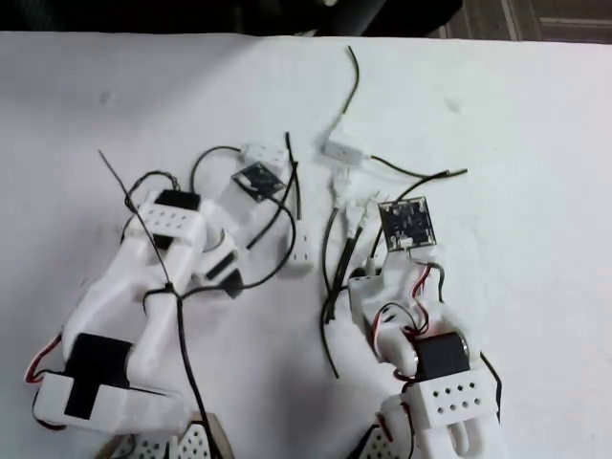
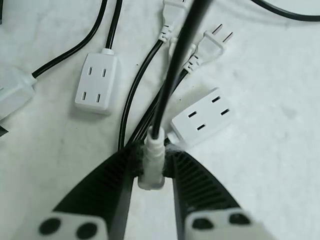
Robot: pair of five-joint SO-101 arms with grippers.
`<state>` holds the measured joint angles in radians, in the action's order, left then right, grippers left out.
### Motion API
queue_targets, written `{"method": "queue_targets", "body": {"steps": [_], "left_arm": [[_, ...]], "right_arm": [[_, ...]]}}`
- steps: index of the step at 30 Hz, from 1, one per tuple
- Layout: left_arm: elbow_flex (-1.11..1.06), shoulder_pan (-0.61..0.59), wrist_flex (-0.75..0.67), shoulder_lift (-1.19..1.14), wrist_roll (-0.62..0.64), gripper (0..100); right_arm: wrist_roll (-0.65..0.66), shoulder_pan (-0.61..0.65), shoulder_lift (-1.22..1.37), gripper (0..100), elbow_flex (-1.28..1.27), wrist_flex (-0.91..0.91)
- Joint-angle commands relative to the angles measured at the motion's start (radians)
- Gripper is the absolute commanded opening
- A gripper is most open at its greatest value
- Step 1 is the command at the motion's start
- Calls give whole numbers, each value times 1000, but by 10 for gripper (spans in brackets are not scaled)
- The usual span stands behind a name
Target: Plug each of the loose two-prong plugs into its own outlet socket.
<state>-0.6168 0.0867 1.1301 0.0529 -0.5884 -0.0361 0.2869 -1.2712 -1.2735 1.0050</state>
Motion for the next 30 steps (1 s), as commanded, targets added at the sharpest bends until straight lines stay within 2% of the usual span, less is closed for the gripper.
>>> {"method": "queue_targets", "body": {"steps": [1, 10, 18, 23, 30], "left_arm": [[46, -21, 21, 18, 2, 295], [54, -18, 15, 13, 2, 295], [-52, -4, -71, 12, 2, 278], [-66, 64, -18, 19, 2, 197], [-34, 120, 26, 21, 97, 198]], "right_arm": [[-6, -8, -12, 17, 8, 2], [-6, -8, -12, 17, 8, 2], [-6, -8, -12, 17, 8, 2], [-6, -8, -12, 17, 8, 2], [-8, -8, -12, 17, 8, 2]]}}
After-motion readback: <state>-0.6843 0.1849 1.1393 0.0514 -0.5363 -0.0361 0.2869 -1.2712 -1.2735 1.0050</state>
